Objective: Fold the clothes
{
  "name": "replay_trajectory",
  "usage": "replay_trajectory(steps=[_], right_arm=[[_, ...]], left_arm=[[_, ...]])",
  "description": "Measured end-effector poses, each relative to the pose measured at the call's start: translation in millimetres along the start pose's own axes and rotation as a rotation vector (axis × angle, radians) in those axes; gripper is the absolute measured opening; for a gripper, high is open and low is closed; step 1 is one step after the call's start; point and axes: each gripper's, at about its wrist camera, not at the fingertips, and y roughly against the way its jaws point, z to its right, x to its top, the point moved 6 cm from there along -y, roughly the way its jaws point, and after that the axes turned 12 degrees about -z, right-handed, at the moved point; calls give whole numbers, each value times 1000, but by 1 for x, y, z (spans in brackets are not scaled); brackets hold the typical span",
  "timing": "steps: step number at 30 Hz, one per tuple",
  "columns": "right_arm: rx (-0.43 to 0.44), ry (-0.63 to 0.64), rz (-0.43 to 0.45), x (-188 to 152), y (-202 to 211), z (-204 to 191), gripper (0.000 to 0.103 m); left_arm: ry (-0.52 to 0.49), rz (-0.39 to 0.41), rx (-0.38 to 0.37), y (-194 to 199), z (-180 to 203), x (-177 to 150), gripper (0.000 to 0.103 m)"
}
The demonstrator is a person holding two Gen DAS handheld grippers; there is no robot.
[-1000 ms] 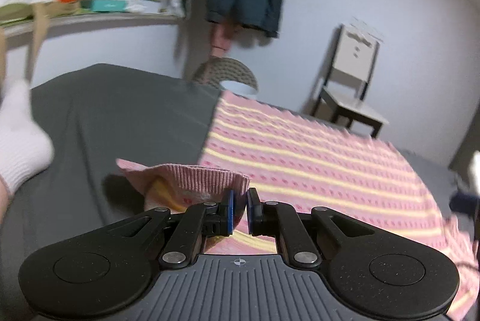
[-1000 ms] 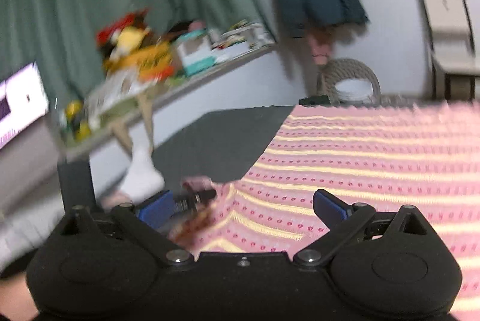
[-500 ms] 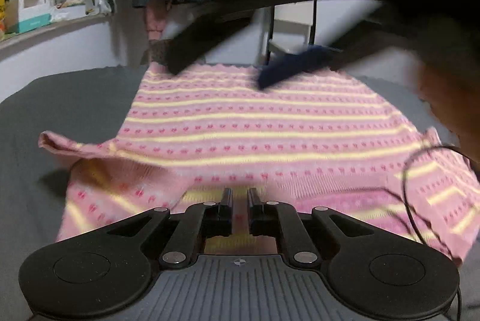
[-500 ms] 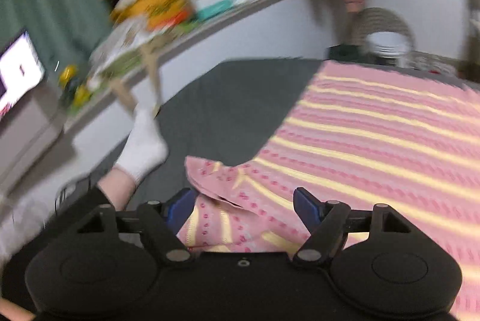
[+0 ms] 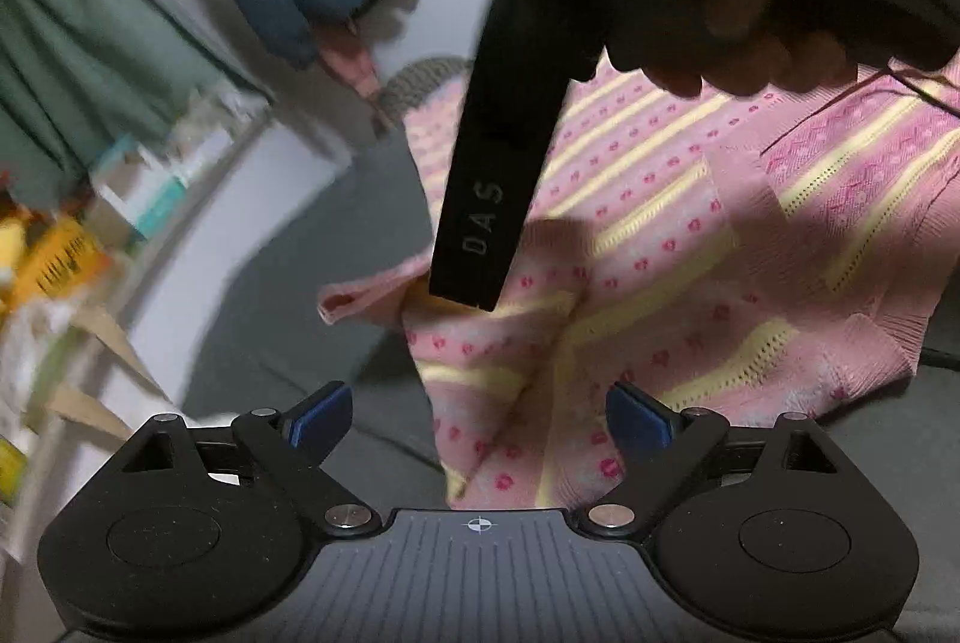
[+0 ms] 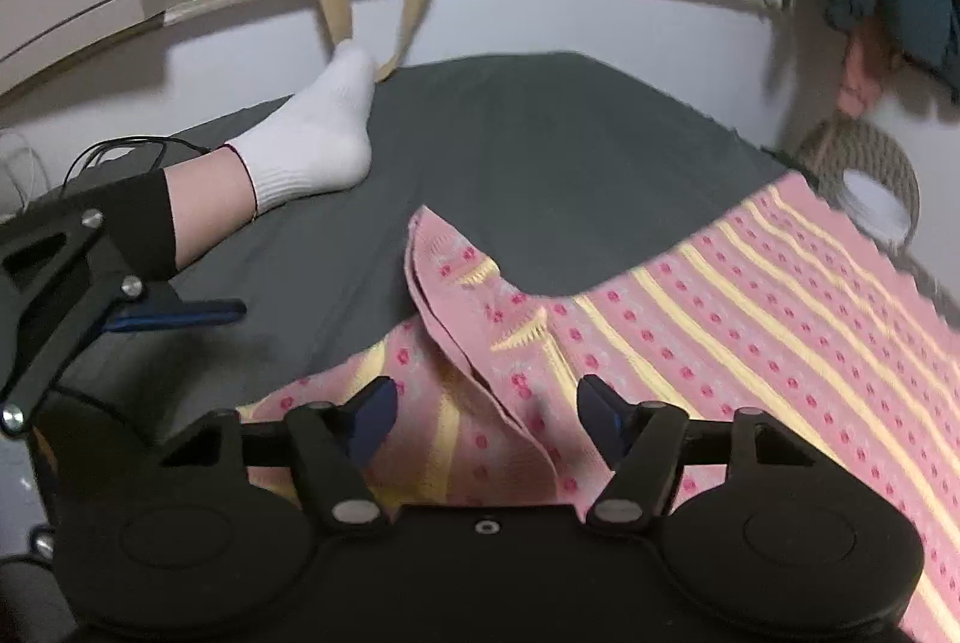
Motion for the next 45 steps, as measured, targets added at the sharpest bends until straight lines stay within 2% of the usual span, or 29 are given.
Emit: replay_trajectory(steps=[1, 3, 4, 5, 7, 10, 12, 16, 19, 21, 22, 23, 24, 29, 32, 34, 35, 36, 37, 39, 40, 45], right_arm=[[-2, -2, 4, 2, -4, 0, 56], [-7, -17, -27, 5, -15, 2, 31], [2, -36, -55, 6, -19, 5, 21], [11, -56, -84, 6, -24, 7, 4], [79, -156, -82, 6, -19, 19, 5], [355, -457, 39, -3, 6, 53, 5], [436, -669, 98, -20, 15, 83, 5], [358, -716, 48, -38, 12, 97, 5], [297, -746, 8, -52, 10, 106, 10], [256, -766, -18, -62, 9, 113, 28], [235, -776, -31, -67, 8, 116, 46], [194, -732, 1, -61, 14, 113, 59], [152, -684, 36, -54, 19, 109, 66], [41, -420, 78, -14, 17, 99, 66], [41, -288, 91, 3, 4, 97, 66], [88, -279, 93, 10, -4, 101, 66], [112, -276, 94, 13, -8, 103, 66], [162, -293, 90, 15, -13, 107, 65], [210, -320, 72, 14, -17, 110, 61], [307, -387, 19, 13, -27, 119, 12], [357, -428, -15, 13, -33, 123, 4], [329, -561, 25, 13, -27, 139, 4]], left_arm=[[20, -15, -31, -4, -4, -3, 92], [72, -39, -81, -10, -15, -7, 92], [100, -43, -99, -12, -20, -9, 92], [129, -52, -115, -14, -26, -11, 92], [187, -72, -146, -18, -37, -15, 92], [244, -92, -182, -25, -46, -20, 92], [265, -82, -215, -25, -47, -21, 91], [220, -45, -240, -25, -30, -17, 92], [185, -26, -259, -22, -19, -19, 90], [166, -8, -264, -17, -14, -16, 81], [150, 2, -258, -13, -11, -15, 76], [130, 10, -248, -10, -8, -15, 75], [108, 17, -234, -7, -5, -14, 72], [51, 28, -196, -8, -3, -12, 65], [40, 28, -226, -10, -7, -5, 47], [49, 24, -257, -9, -7, -5, 38], [51, 23, -267, -8, -6, -6, 36], [55, 22, -278, -7, -5, -7, 32], [63, 21, -296, -7, -5, -7, 26], [78, 18, -321, -8, -6, -7, 18], [82, 15, -331, -8, -7, -7, 14], [101, 4, -369, -6, -9, -5, 13]])
